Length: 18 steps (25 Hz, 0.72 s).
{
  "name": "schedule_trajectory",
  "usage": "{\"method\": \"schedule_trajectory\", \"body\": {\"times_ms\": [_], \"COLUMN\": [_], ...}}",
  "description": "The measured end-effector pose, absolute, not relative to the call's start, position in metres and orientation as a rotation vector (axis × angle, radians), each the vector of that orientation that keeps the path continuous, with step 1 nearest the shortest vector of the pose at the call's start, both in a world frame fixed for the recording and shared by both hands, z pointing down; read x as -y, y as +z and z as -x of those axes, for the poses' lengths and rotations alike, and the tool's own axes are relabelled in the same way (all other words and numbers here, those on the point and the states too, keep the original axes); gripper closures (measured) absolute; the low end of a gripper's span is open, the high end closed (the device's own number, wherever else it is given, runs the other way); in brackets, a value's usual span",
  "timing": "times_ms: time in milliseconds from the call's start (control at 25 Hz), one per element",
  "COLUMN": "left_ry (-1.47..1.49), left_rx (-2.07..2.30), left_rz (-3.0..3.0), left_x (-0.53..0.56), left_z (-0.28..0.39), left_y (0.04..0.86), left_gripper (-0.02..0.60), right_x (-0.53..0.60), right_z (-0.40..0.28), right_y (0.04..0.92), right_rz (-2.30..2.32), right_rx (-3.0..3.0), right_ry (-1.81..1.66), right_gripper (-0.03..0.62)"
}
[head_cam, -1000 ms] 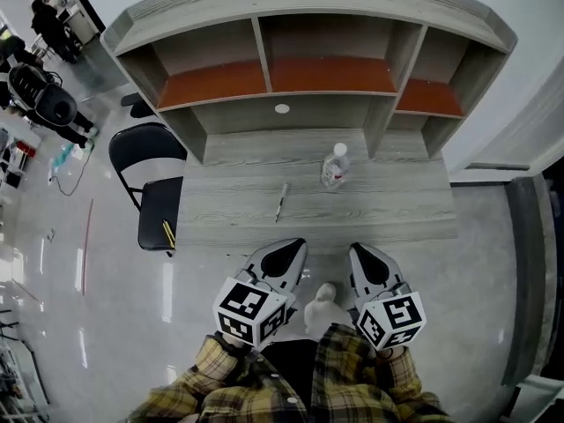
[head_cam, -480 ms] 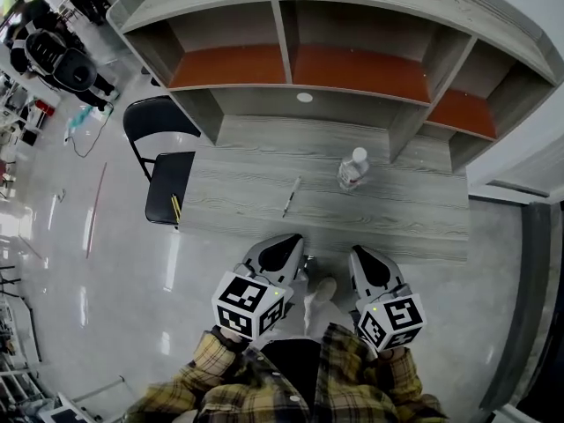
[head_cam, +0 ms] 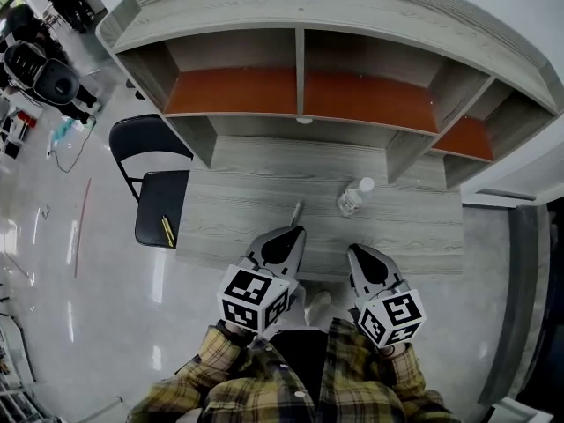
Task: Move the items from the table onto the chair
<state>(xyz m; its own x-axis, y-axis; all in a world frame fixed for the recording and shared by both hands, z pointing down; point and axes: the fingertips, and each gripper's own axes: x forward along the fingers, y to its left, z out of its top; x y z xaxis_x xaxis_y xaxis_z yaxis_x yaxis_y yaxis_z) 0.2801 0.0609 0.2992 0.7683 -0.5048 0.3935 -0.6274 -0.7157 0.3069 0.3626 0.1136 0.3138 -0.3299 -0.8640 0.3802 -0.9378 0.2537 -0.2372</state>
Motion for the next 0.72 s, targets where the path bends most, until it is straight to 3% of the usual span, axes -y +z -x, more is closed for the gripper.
{"method": "schedule_trajectory", "body": {"times_ms": [720], "left_ry": [0.430], "left_rx": [0.890], "left_rz": [-2.425], "left_x": [0.006], "left_z": [-0.271], "left_y": [0.331], "left_gripper": [0.575], "right_x": [-0.034], "right_z": [-0.358], "right_y": [0.324], "right_rz": [-1.621], "right_rx": [2.345], "right_ry": [0.671], "right_gripper": [0.577]}}
